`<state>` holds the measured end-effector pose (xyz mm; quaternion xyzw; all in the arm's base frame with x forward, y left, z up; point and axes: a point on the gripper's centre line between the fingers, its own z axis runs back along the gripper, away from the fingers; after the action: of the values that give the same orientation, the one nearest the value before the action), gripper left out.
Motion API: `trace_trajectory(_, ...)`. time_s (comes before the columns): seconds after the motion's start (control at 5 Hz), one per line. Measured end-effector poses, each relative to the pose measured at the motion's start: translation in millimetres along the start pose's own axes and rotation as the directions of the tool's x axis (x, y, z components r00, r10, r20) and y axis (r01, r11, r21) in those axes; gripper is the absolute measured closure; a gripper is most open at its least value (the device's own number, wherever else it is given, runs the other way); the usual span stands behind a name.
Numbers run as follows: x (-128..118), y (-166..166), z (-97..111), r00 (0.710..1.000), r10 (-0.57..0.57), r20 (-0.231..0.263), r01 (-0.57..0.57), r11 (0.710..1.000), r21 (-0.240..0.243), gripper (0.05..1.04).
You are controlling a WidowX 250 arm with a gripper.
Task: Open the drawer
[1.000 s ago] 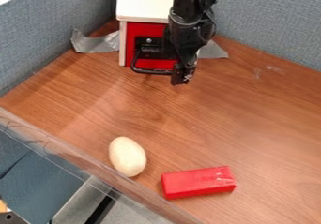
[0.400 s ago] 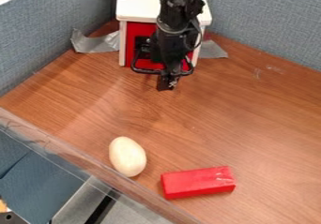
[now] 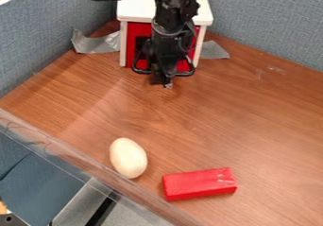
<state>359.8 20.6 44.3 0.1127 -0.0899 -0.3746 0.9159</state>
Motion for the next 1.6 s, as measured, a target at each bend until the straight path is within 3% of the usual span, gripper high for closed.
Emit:
trace_trajectory(0.2,-1,1,-1,1.000,-0.016,0.000,0.016,1.000,0.011,0.898)
trace_trajectory(0.4,-2,0,-2,1.000,-0.029,-0.005,0.029,0.999,0.015,0.936)
trace_trajectory(1.6,-13,-44,9,0.992,-0.128,0.021,0.129,0.992,-0.018,0.981)
